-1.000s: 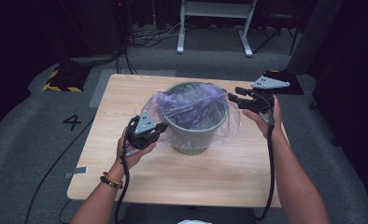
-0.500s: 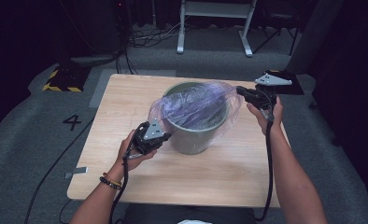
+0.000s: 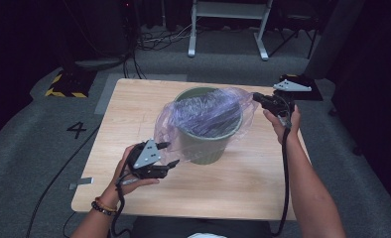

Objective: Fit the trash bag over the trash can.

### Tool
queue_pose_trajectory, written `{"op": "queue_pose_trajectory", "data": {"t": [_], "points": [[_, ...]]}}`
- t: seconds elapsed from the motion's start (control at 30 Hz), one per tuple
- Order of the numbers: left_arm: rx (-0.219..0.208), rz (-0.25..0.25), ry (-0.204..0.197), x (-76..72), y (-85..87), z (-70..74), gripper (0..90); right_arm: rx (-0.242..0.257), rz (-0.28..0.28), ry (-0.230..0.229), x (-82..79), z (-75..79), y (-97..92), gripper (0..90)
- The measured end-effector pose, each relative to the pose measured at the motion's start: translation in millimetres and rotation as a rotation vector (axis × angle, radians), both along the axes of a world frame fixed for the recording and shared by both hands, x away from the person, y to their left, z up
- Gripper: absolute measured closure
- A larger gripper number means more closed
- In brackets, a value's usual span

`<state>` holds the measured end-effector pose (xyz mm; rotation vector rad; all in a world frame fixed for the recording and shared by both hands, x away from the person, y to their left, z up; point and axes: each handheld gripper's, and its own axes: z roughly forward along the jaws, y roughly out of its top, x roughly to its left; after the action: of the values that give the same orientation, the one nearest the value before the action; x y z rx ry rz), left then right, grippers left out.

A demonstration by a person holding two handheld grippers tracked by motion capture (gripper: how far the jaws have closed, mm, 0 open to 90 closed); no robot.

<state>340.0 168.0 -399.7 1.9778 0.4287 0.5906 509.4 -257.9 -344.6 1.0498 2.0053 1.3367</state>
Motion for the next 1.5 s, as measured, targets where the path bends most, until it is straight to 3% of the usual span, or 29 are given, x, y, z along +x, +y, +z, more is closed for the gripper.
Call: {"op": "queue_pose_trajectory", "data": {"t": [0.17,0.27,0.33,0.47,0.57,0.63,0.7,0.77,0.8,0.83,0.9,0.97,1.03,1.1,1.3,1.5], "points": [[-0.176,0.032,-0.06,-8.6,26.6,32.0,28.8,0.015,0.03,-0.018,-5.8,3.7,0.5,88.3],[-0.227,0.054,-0.071,-8.2,38.0,47.2,26.9,0.001,0.045,-0.027,-8.8,5.1,2.6,88.2],[-0.22,0.078,-0.076,-6.3,39.3,53.7,25.1,-0.001,0.056,-0.035,-10.8,6.4,3.9,88.3],[-0.13,0.145,-0.083,11.7,36.1,63.8,24.1,-0.029,0.083,-0.047,-13.9,8.6,7.9,85.8],[-0.113,0.114,-0.032,34.6,35.9,66.3,25.2,-0.034,0.092,-0.058,-16.0,9.9,10.1,85.1],[-0.044,0.075,0.002,50.1,28.4,61.8,23.8,-0.032,0.102,-0.059,-17.0,10.4,11.3,84.3],[0.002,0.048,0.022,56.0,20.2,57.6,25.2,-0.038,0.108,-0.055,-17.4,10.7,12.1,84.4],[0.073,0.023,0.012,56.8,10.1,54.1,24.6,-0.046,0.107,-0.051,-18.0,10.8,13.2,84.2],[0.118,0.039,-0.007,57.7,5.3,52.8,27.9,-0.045,0.114,-0.054,-18.1,10.9,13.5,83.5],[0.133,0.044,-0.014,59.3,2.6,51.9,33.4,-0.045,0.121,-0.053,-18.1,10.8,13.8,83.2],[0.137,0.062,-0.006,64.6,1.4,52.9,51.7,-0.052,0.125,-0.047,-17.7,10.3,14.6,81.7],[0.13,0.054,-0.023,68.9,4.5,56.9,70.7,-0.051,0.125,-0.043,-17.1,9.7,15.1,81.4],[0.075,0.055,-0.011,75.4,9.0,61.9,81.0,-0.058,0.118,-0.043,-16.5,9.1,16.1,82.3],[0.068,0.076,-0.023,82.1,10.0,65.8,88.8,-0.059,0.125,-0.04,-15.5,8.4,17.1,86.0],[0.007,0.118,-0.018,106.2,6.8,71.0,89.6,-0.087,0.11,-0.029,-8.2,3.9,20.6,90.0],[-0.048,0.155,0.113,140.8,1.9,52.3,89.7,-0.087,0.084,0.022,-0.4,-9.5,18.7,90.0]]}}
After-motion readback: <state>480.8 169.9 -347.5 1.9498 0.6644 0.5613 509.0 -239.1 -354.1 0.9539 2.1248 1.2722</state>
